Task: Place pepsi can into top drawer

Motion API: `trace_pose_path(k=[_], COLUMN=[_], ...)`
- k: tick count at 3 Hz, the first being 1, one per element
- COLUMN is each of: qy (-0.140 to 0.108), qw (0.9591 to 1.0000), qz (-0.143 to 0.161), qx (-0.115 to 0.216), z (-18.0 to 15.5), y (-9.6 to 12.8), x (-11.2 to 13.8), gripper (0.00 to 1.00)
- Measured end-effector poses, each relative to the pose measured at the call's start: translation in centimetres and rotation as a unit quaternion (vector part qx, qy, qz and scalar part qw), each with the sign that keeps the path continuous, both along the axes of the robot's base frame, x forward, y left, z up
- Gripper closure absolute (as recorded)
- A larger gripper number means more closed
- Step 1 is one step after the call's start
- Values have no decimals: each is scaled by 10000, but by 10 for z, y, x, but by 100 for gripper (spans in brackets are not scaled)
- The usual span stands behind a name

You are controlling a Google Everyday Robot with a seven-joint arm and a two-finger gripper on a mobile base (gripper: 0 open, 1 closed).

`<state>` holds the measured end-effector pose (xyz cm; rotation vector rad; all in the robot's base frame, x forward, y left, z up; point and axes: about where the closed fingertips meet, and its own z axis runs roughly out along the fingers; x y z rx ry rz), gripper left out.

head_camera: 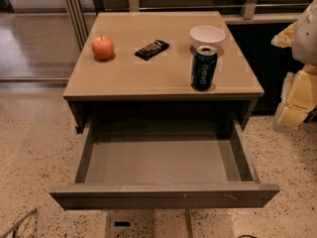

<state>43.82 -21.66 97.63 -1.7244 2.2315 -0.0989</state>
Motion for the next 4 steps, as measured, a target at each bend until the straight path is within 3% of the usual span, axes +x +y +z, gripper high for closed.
trace_pose_path(k=[1,2,3,4], qy=[0,-2,-275,-815], qw=[10000,10000,9991,9906], qz=[0,0,-103,-187], qx=[0,1,314,1086], z=[0,0,2,7], y=[0,0,0,4], x=[0,0,17,60], gripper=[0,13,35,58])
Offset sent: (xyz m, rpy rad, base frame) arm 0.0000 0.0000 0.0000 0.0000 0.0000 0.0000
